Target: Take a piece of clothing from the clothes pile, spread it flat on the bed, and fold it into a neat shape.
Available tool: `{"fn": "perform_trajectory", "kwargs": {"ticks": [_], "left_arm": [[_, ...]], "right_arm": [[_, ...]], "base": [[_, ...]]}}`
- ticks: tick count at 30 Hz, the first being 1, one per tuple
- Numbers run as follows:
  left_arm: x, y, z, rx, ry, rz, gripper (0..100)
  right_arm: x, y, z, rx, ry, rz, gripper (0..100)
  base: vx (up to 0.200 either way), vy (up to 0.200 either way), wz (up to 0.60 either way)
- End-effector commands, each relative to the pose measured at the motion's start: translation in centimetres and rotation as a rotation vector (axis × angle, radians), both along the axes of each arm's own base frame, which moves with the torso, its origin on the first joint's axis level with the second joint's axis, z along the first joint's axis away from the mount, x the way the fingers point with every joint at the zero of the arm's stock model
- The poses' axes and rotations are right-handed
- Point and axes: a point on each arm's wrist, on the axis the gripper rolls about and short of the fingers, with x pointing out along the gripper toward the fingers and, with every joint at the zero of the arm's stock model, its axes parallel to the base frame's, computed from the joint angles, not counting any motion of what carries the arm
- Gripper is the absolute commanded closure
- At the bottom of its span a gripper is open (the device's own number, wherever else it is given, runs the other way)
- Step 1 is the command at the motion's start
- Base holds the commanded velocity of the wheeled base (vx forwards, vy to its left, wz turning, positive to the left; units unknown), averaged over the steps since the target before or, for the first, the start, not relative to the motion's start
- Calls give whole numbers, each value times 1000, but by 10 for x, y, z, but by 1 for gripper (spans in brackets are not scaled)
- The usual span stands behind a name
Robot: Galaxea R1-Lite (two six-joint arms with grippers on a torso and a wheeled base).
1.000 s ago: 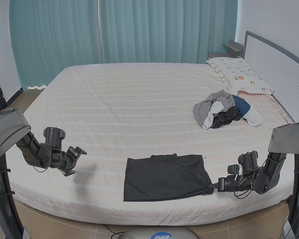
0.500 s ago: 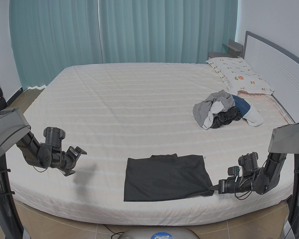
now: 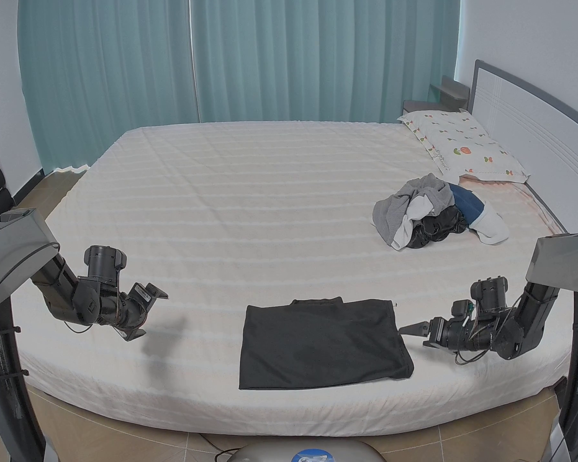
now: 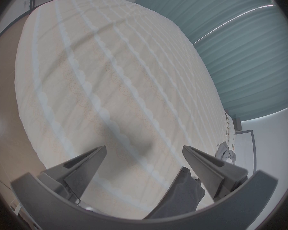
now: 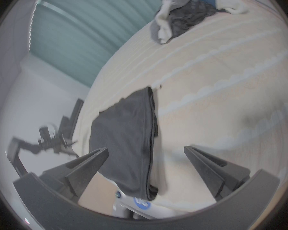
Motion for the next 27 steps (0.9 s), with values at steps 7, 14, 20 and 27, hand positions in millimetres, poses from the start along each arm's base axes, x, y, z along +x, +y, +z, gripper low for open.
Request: {"fn": "perform_trajectory", "kwargs": {"ticks": [7, 14, 20, 27], "left_arm": [[0, -19, 3, -9, -5, -47, 0], [0, -22, 4, -7, -6, -54, 0], [0, -26, 0, -3, 1, -68, 0], [-2, -28, -2, 7, 7, -78, 0]], "right_arm": [[39, -21, 2, 129, -10, -165, 0], [40, -20, 1, 122, -10, -165, 0], [40, -20, -1, 115, -7, -170, 0], [40, -20, -2, 114, -9, -169, 0]], "base": [[0, -200, 0], [0, -200, 0], [0, -200, 0], [0, -29, 0]]}}
